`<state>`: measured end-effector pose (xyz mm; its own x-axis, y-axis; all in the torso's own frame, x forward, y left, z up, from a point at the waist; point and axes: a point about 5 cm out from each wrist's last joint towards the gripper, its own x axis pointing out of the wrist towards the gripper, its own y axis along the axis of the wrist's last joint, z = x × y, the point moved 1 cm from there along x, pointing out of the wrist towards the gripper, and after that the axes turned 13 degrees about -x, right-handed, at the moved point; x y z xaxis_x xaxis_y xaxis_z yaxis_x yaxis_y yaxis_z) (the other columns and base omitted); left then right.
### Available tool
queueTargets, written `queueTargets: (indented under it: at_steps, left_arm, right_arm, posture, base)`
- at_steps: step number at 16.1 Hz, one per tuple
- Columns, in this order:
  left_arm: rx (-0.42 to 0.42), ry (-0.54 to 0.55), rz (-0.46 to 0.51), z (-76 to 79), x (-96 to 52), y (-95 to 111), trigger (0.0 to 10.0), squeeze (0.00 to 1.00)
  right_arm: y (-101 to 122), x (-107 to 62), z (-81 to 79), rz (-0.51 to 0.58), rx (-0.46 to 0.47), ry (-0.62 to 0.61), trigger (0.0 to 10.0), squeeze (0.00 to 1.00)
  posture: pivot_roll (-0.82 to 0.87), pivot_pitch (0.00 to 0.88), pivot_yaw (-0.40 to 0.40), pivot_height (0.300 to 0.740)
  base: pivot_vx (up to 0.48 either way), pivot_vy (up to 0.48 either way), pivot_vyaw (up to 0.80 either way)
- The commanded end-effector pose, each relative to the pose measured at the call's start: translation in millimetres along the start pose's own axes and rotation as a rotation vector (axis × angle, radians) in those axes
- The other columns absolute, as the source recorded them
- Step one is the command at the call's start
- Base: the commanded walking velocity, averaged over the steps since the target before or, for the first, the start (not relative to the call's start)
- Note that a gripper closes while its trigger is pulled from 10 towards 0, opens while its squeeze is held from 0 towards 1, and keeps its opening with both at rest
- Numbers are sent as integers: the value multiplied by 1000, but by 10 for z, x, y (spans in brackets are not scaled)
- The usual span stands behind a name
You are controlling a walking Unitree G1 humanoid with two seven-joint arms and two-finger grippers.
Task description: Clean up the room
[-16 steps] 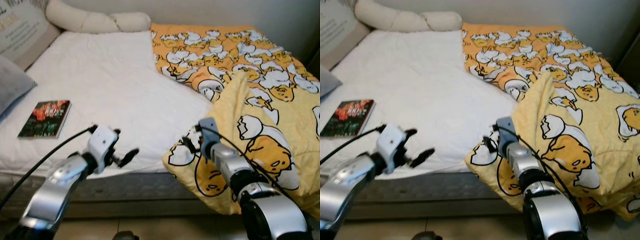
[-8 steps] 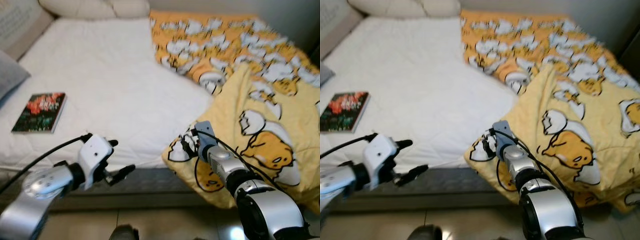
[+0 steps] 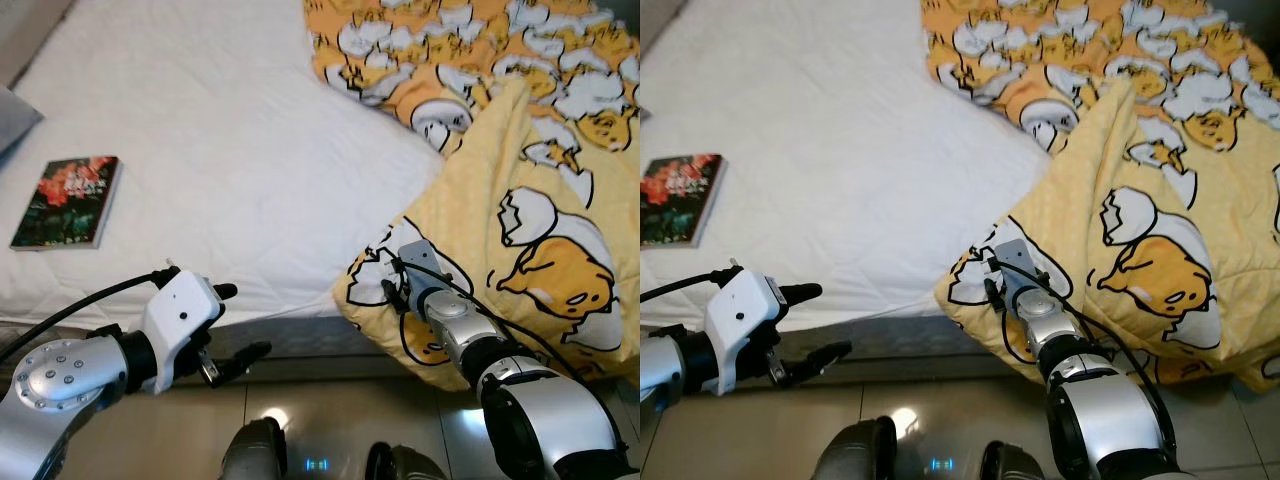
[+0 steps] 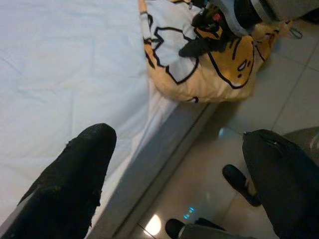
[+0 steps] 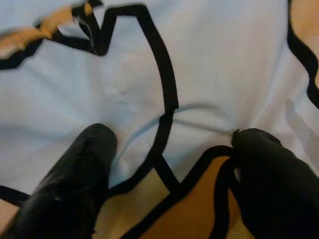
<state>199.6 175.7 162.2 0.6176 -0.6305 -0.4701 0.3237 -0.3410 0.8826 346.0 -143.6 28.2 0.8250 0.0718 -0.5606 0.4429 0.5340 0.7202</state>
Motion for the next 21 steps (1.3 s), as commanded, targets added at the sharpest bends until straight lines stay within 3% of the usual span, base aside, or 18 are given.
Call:
queueTargets:
  at_steps: [1,10,21]
  left_arm:
    - [-11,-7,-15,41,-22,-32,10000,0]
    - [-42,-29,-18,135,1,-37,10000,0]
    - [-49,-32,0,76,139,-22,10000,0]
  right_arm:
    - [-70,-9,72,-28,-25,-31,0,0]
    - [-86,-15,150,-30,-29,-27,0,0]
    - [-36,-20,161,21,-10,61,0,0]
  posture:
    - [369,260,0,740]
    - [351,240,-16,740]
    - [300,167,-18,740]
  base:
    - [0,0,0]
    - [0,0,0]
    - [0,0,0]
